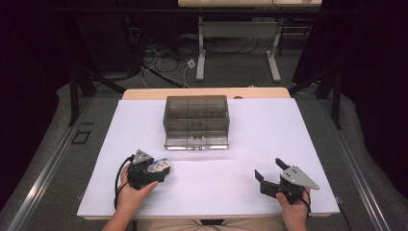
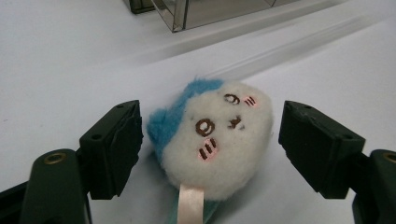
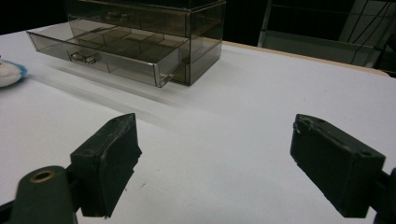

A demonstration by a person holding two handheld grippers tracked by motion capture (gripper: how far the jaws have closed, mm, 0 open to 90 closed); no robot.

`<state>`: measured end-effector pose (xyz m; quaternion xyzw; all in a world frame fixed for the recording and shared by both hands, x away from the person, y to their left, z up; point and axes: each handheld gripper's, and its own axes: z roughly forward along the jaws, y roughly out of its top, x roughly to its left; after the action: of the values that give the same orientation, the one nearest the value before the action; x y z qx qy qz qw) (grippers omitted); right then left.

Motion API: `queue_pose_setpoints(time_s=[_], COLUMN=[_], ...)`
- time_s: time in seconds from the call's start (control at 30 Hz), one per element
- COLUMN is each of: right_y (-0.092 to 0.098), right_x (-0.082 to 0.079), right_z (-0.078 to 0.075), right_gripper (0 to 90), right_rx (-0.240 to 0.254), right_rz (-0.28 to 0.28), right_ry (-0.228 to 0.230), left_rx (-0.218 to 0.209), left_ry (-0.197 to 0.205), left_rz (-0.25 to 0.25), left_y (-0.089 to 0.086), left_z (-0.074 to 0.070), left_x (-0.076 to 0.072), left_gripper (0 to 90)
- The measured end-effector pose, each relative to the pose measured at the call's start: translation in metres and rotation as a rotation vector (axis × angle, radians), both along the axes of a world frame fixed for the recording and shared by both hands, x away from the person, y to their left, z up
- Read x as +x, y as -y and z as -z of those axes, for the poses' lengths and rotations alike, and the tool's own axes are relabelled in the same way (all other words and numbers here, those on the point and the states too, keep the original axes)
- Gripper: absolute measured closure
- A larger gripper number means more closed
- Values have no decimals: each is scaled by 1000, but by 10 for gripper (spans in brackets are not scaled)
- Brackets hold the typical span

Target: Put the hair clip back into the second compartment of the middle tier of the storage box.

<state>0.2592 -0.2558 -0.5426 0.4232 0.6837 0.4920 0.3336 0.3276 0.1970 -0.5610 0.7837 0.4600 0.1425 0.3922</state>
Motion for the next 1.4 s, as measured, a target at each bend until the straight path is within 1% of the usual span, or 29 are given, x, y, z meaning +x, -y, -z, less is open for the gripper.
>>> queue_pose_setpoints(time_s=[0.13,0.23,0.3,0.37,0.57,0.7,0.77,0.87,1.33,1.4], right_y=[0,0,0,0,0,-1,-1,-1,-1,-1], right_x=[0,0,0,0,0,0,0,1,0,0], right_z=[0,0,0,1,1,1,1,1,1,1], right_gripper=[148,148,148,148,148,148,148,148,148,148], right_rx=[0,-1,-1,-1,0,0,0,1,0,1], right_rz=[-1,-4,-3,-4,-5,-7,-6,-7,-6,-5], right_ry=[-1,2,0,1,1,0,0,2,1,-1], left_rx=[1,21,16,26,31,34,39,36,47,50], left_ry=[1,0,-5,-1,-3,9,1,8,9,16], left_rz=[-2,4,3,2,2,-1,6,4,11,15], left_y=[2,2,2,2,2,2,2,2,2,2], left_z=[1,2,3,3,3,4,3,3,1,1], left_x=[0,0,0,1,0,0,0,0,-1,-1], left_gripper=[241,266,278,289,318,332,340,349,374,377])
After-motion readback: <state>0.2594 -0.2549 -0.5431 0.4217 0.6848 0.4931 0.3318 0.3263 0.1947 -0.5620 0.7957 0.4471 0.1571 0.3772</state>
